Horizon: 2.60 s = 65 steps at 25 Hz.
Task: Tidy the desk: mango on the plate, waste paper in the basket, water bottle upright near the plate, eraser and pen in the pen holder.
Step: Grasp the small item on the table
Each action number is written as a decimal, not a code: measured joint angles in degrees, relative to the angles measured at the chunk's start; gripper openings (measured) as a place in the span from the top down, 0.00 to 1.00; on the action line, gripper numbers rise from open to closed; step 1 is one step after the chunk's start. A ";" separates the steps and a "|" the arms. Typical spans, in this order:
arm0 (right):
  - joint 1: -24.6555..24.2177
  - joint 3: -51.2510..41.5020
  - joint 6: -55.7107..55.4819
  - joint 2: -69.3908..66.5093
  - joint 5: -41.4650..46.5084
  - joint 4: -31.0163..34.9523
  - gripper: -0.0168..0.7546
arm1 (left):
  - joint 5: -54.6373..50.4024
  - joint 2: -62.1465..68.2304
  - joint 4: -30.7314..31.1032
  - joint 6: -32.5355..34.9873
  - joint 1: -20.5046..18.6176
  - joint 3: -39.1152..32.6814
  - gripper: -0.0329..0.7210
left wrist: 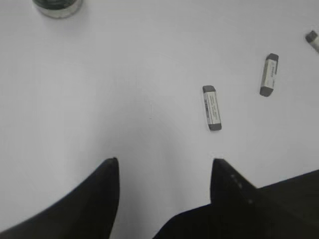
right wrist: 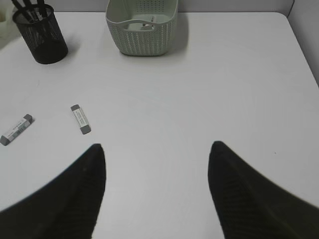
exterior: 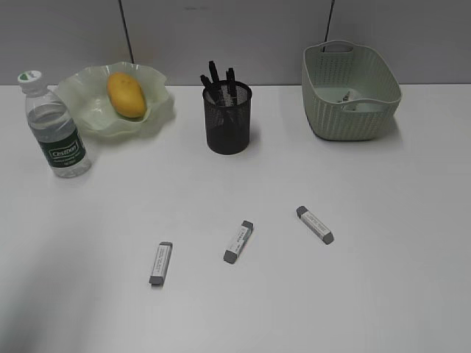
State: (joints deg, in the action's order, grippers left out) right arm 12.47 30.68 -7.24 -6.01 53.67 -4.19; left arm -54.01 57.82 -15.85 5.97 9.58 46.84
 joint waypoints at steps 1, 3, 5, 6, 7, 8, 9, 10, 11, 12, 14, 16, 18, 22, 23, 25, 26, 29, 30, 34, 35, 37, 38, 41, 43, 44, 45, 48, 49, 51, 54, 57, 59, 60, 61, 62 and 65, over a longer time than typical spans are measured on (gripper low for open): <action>0.00 0.00 0.00 0.00 0.00 0.00 0.31 | 0.12 1.89 0.00 -0.67 1.31 0.54 0.37; 0.00 0.00 0.00 0.00 0.00 -0.05 0.31 | 0.96 6.20 0.05 -2.44 5.13 1.24 0.37; 0.00 0.00 0.00 0.00 0.00 -0.05 0.31 | 2.59 10.06 0.49 -5.55 9.54 1.52 0.37; 0.00 0.00 0.00 0.00 0.00 -0.05 0.31 | 3.43 11.88 1.27 -7.20 11.78 1.58 0.37; 0.00 0.00 0.00 0.00 0.00 -0.05 0.31 | 4.13 13.43 2.29 -9.46 13.59 1.65 0.37; 0.00 0.00 0.00 0.00 0.00 -0.05 0.31 | 4.56 15.28 3.32 -11.80 15.32 1.71 0.37; 0.00 0.00 0.00 0.00 0.00 -0.05 0.31 | 5.01 16.84 4.68 -13.68 17.25 1.71 0.37; 0.00 0.00 0.00 0.00 0.00 -0.05 0.31 | 5.41 18.80 5.94 -15.75 18.96 1.71 0.37; 0.00 0.00 0.00 0.00 0.00 -0.05 0.31 | 5.82 20.76 6.63 -17.35 20.44 1.71 0.37; 0.00 0.00 0.00 0.00 0.00 -0.05 0.31 | 6.55 22.38 6.99 -18.76 21.47 1.71 0.37; 0.00 0.00 0.00 0.00 0.00 -0.05 0.31 | 8.43 26.46 7.16 -20.94 23.45 1.78 0.37; 0.00 0.00 0.00 0.00 0.00 -0.05 0.31 | 9.17 29.68 7.16 -22.37 24.74 2.70 0.37; 0.00 0.00 0.00 0.00 -0.05 -0.05 0.31 | 9.11 33.69 7.16 -23.35 25.75 5.06 0.37; 0.00 0.00 0.00 0.00 -0.05 -0.07 0.31 | 7.46 41.48 7.41 -24.77 27.01 12.30 0.37; 0.00 0.00 0.00 0.00 -0.05 -0.07 0.31 | 6.69 43.48 7.73 -25.50 27.23 14.05 0.37; 0.00 0.00 0.00 0.00 -0.05 -0.16 0.31 | 5.59 46.76 9.43 -28.22 27.28 16.49 0.37; 0.00 0.00 0.00 0.00 -0.05 -0.13 0.31 | 5.48 48.30 10.37 -29.78 27.28 17.24 0.37; 0.00 0.00 0.00 0.00 -0.05 -0.24 0.31 | 6.58 51.23 12.20 -32.38 27.28 18.08 0.37; 0.00 0.00 0.00 0.00 -0.05 -0.24 0.31 | 7.44 51.95 12.19 -32.79 27.28 18.28 0.37; 0.00 0.00 0.00 0.00 -0.05 -0.28 0.31 | 9.25 54.16 12.58 -33.57 27.28 19.60 0.37; 0.00 0.00 0.00 0.00 -0.05 -0.28 0.31 | 9.40 54.78 13.03 -33.77 27.28 19.87 0.37; 0.00 0.00 0.00 0.00 -0.05 -0.28 0.31 | 9.38 55.93 14.15 -34.33 27.28 20.72 0.39; 0.00 0.00 0.00 0.00 -0.05 -0.28 0.31 | 9.44 56.53 14.68 -34.43 27.28 21.05 0.40; 0.00 0.00 0.00 0.00 -0.10 -0.28 0.31 | 9.25 57.76 14.94 -34.54 27.28 21.89 0.41; 0.00 0.00 0.00 0.00 -0.10 -0.28 0.31 | 9.01 58.12 15.05 -34.61 27.28 22.22 0.43; 0.00 0.00 0.00 0.00 -0.10 -0.28 0.31 | 8.79 58.28 15.15 -34.65 27.28 22.40 0.44; 0.00 0.00 0.00 0.00 -0.10 -0.28 0.31 | 8.66 58.34 15.22 -34.65 27.28 22.46 0.46; 0.00 0.00 0.00 0.00 -0.10 -0.28 0.31 | 8.03 58.34 15.85 -34.65 27.28 22.45 0.58; 0.00 0.00 0.00 0.00 -0.10 -0.28 0.31 | 7.85 58.34 15.85 -34.65 27.28 22.45 0.61; 0.00 0.00 0.00 0.00 -0.10 -0.28 0.31 | 7.73 58.34 16.24 -34.65 27.28 22.45 0.64; 0.00 0.00 0.00 0.00 -0.10 -0.28 0.31 | 7.65 58.34 16.42 -34.65 27.28 22.45 0.67; 0.00 0.00 0.00 0.00 -0.10 -0.28 0.31 | 7.17 58.34 16.74 -34.65 27.28 22.45 0.74; 0.00 0.00 0.00 0.00 -0.10 -0.28 0.31 | 6.98 58.34 16.96 -34.65 27.28 22.45 0.75; 0.00 0.00 0.00 0.00 -0.10 -0.28 0.31 | 6.94 58.34 17.01 -34.65 27.28 22.45 0.75; 0.00 0.00 0.00 0.00 -0.10 -0.28 0.31 | 6.91 58.34 17.01 -34.65 27.28 22.45 0.75; 0.00 0.00 0.00 0.00 -0.10 -0.28 0.31 | 6.85 58.34 17.01 -34.65 27.28 22.52 0.75; 0.00 0.00 0.00 0.00 -0.10 -0.28 0.31 | 4.85 58.34 16.67 -34.65 27.28 23.83 0.75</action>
State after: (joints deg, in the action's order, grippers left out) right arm 12.47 30.68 -7.24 -6.01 53.57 -4.47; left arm -49.16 116.17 0.82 -28.68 36.87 70.67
